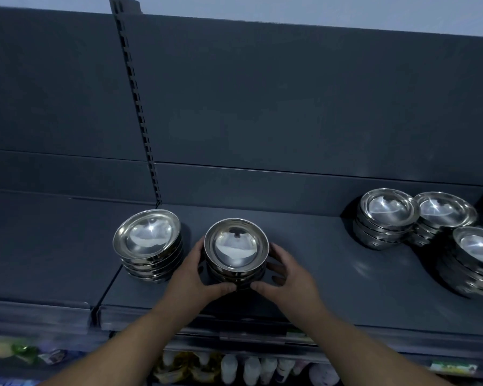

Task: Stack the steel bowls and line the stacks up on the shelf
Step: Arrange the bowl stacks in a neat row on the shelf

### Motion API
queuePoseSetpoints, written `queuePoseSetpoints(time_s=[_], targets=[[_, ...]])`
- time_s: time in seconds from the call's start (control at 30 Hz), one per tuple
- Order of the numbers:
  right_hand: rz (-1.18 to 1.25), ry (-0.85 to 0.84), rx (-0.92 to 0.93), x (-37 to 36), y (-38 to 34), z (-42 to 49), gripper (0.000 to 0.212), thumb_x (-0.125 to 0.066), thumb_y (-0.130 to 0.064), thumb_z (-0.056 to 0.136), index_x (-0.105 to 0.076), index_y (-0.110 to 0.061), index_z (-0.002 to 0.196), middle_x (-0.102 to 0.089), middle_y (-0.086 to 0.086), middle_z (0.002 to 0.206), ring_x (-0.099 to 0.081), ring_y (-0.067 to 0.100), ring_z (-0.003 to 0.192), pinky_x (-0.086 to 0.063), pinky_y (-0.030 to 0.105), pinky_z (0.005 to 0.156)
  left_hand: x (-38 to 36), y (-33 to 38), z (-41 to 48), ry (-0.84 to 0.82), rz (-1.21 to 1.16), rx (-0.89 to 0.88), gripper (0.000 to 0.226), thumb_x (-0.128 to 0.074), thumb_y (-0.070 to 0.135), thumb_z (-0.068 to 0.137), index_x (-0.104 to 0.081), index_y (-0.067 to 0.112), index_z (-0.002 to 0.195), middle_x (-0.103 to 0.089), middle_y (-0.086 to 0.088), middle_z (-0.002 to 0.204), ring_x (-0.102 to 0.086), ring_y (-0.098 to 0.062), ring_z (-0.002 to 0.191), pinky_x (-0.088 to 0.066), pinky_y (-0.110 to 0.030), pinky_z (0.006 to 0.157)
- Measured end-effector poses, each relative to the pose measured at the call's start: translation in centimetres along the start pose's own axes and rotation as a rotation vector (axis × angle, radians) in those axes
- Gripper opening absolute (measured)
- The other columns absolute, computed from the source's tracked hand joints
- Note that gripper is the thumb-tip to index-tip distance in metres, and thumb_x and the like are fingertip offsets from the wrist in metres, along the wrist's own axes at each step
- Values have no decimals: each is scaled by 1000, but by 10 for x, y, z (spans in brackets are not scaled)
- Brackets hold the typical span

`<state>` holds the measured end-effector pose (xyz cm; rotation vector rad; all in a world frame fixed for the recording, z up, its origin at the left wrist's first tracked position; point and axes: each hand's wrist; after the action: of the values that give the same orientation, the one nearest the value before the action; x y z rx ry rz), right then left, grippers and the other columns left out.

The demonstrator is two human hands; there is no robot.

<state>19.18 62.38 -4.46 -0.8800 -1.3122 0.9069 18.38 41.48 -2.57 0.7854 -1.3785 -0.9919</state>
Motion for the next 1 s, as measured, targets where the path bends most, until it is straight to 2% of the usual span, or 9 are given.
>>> queuePoseSetpoints(time_s=[0.1, 0.27, 0.33, 0.53, 0.63, 0.77, 0.83, 0.93, 1.0], targets=[[-50, 9, 38, 1, -7, 0, 76, -87, -23, 67, -45, -46, 125, -53, -23, 122, -55, -1, 112, -45, 18, 95, -1, 2, 0, 26, -12, -13, 94, -89, 19, 60, -31, 45, 129, -43, 40, 114, -38, 35, 98, -29, 10, 79], [-54, 17, 37, 5, -12, 1, 74, -86, -23, 68, -50, -37, 131, -53, -19, 126, -54, 4, 116, -46, 22, 98, -4, 0, 0, 43, -16, 3, 90, -89, 23, 60, -33, 47, 127, -45, 39, 113, -42, 22, 106, -33, -11, 96], [-53, 9, 31, 7, -12, 1, 76, -86, -23, 69, -50, -34, 134, -53, -16, 130, -54, 4, 117, -45, 22, 99, -5, 0, -1, 41, -13, 13, 90, -89, 22, 61, -34, 44, 129, -45, 38, 113, -45, 15, 107, -32, -13, 96], [-6, 2, 0, 6, -5, 2, 73, -86, -15, 68, -50, -50, 121, -64, -26, 116, -60, -4, 111, -48, 23, 100, -7, -2, -1, 32, 11, 25, 94, -89, 20, 60, -34, 39, 133, -49, 33, 113, -50, 8, 107, -33, 3, 82], [25, 7, -12, 4, -3, 4, 72, -86, -11, 68, -51, -55, 113, -65, -30, 110, -60, -6, 109, -49, 23, 99, -5, -2, 0, 26, 26, 36, 96, -90, 22, 59, -35, 37, 137, -50, 31, 114, -48, 3, 113, -33, -3, 87], [42, 12, -17, 1, 2, 4, 73, -86, -11, 67, -51, -55, 113, -64, -25, 116, -60, -3, 112, -49, 29, 101, -1, 2, 3, 13, 41, 35, 93, -89, 16, 60, -32, 43, 128, -43, 40, 106, -46, 13, 100, -32, 8, 74], [43, 13, -20, 1, 2, 4, 73, -86, -11, 67, -50, -54, 114, -63, -24, 117, -60, -3, 112, -50, 30, 101, 1, 5, 4, 2, 38, 43, 95, -89, 14, 61, -32, 40, 133, -41, 40, 103, -43, 18, 94, -31, 11, 71], [40, 6, -28, 2, -1, 4, 75, -87, -17, 67, -49, -46, 123, -61, -23, 122, -60, -2, 112, -50, 31, 101, 4, 5, 5, -32, 41, 45, 107, -91, 21, 58, -28, 36, 143, -46, 35, 113, -46, 6, 110, -32, 4, 84], [34, 9, -29, 5, -5, 5, 81, -88, -26, 66, -48, -35, 135, -58, -19, 129, -58, 0, 115, -49, 31, 101, 5, 4, 4, -27, 40, 50, 117, -92, 32, 54, -21, 36, 147, -47, 24, 131, -44, -1, 124, -34, -14, 103]])
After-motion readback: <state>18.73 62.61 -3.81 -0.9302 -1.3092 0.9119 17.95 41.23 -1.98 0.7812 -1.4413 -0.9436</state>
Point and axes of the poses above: each hand's wrist, its own z-axis towards the middle knuckle, its own x-axis out of the back of the hand, y = z × x
